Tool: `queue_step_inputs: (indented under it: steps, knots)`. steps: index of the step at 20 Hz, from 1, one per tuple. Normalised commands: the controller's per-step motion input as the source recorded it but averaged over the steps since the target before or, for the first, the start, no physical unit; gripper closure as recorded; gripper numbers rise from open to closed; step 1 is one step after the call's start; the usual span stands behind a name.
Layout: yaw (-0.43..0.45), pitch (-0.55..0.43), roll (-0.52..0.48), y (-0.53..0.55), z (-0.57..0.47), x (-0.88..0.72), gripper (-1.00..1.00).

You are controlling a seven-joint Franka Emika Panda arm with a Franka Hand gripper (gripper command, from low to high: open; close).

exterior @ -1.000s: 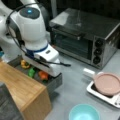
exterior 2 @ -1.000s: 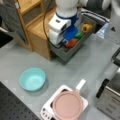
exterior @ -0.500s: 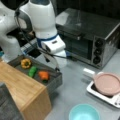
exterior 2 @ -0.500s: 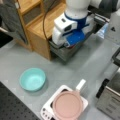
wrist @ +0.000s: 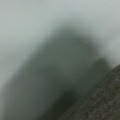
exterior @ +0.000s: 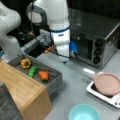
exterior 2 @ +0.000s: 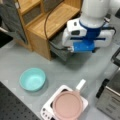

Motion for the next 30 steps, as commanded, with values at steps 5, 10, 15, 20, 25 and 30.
queue_step_inputs:
  steps: [5, 10, 15, 20, 25, 30]
  knots:
    - [-0.475, 0.27, -0.045, 0.25, 0.2, 0.38, -1.0]
    - [-0.652, 0.099, 0.351, 0.15, 0.13, 0.24, -1.0]
    - [-0.362, 0.125, 0.197, 0.03, 0.06, 0.17, -1.0]
    - [-0.198, 0.104, 0.137, 0.06, 0.05, 0.19, -1.0]
    - [-0.143, 0.101, 0.139, 0.08, 0.11, 0.21, -1.0]
    - [-0.046, 0.142, 0.077, -0.01, 0.14, 0.21, -1.0]
